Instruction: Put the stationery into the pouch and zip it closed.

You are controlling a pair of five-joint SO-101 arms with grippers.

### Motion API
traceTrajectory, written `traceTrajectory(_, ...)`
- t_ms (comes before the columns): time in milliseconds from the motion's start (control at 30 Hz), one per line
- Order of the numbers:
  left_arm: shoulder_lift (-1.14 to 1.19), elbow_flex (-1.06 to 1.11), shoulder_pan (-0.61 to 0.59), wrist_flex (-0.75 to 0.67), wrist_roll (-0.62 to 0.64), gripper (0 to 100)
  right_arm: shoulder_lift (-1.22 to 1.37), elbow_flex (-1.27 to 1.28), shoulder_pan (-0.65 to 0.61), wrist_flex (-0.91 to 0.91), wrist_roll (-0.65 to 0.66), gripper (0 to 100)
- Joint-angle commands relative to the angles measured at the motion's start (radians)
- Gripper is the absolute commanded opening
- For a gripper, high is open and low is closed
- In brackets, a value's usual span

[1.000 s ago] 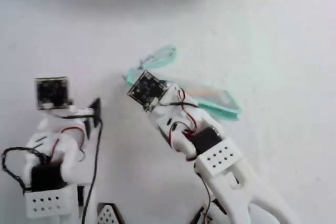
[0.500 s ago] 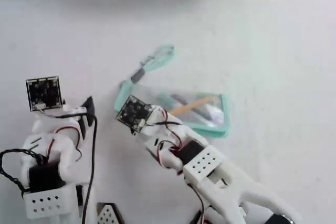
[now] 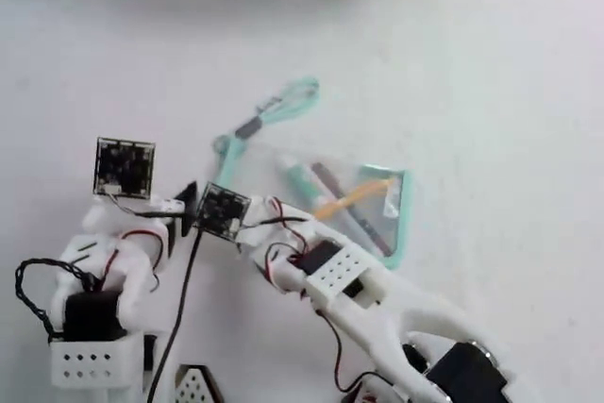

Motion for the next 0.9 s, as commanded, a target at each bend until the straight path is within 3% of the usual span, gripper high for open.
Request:
traceTrajectory(0,0.007,-0.006,0.015,-0.005,-0.014,23,0.002,-0.046,0.091,0.067,0.057,2.2)
traceTrajectory(100,0.007,-0.006,0.015,-0.008,-0.018,23,-0.005,-0.046,0.104,0.143,0.057,6.4)
traceTrajectory(267,0.007,-0.002,0.015,-0.02,-0.018,23,-0.025,-0.048,0.077,0.177,-0.023,29.7)
traceTrajectory(367,0.007,-0.002,0.013,-0.02,-0.018,23,-0.111,-0.046,0.073,0.194,-0.029,29.6)
traceTrajectory(500,0.007,0.0,0.013,-0.018,-0.018,23,-0.34,-0.049,0.091,0.39,-0.023,29.3)
traceTrajectory(633,0.007,0.015,0.015,-0.028,-0.018,23,-0.661,-0.046,0.283,0.611,-0.021,16.1)
traceTrajectory(733,0.007,0.035,0.016,-0.061,-0.018,23,-0.866,-0.025,0.506,0.63,-0.021,0.5)
traceTrajectory(800,0.007,0.038,0.018,-0.063,-0.018,23,-0.934,0.028,0.622,0.588,-0.028,4.2)
traceTrajectory(867,0.007,0.041,0.044,-0.061,-0.02,23,-0.924,0.098,0.708,0.524,-0.029,1.8)
